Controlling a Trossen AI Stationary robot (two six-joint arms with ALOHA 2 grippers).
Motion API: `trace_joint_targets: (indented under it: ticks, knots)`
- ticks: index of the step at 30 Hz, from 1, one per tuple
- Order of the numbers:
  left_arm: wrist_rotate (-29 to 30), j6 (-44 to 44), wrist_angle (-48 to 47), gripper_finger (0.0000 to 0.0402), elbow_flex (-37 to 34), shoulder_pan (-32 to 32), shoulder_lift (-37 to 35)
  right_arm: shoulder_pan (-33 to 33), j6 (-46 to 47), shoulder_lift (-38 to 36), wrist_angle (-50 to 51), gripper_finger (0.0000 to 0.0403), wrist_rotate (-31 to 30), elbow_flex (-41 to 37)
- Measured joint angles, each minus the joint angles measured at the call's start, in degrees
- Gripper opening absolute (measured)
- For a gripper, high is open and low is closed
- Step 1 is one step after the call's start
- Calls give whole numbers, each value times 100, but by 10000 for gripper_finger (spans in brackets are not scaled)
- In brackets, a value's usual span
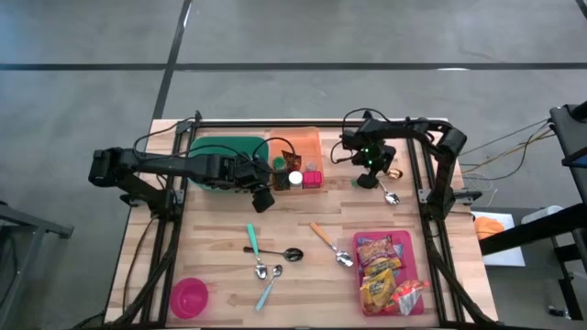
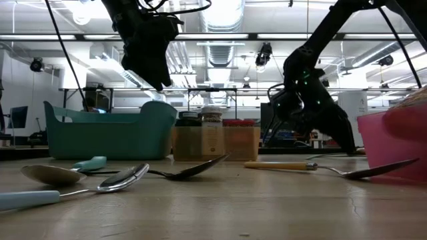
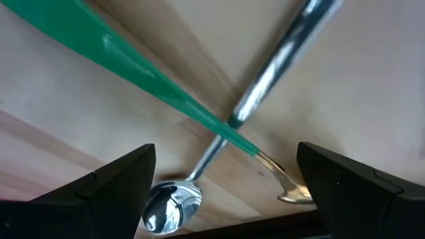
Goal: Pick & Place Food Item
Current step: Put the green spoon into the green bin
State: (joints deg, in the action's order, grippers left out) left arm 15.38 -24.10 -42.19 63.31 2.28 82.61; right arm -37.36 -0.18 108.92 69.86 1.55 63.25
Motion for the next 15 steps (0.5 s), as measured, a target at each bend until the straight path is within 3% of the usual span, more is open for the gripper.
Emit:
trace_joint_targets:
  ticks: [3, 6, 15]
  knots:
    - [-2, 0, 0, 236, 0, 0, 0, 52, -3, 0, -68, 361, -7, -57]
    - [-2, 0, 0, 236, 0, 0, 0, 97, -3, 0, -70, 335, -18, -80]
    - [-15, -39, 0, 236, 0, 0, 0, 120, 6, 0, -89, 163, -23, -26]
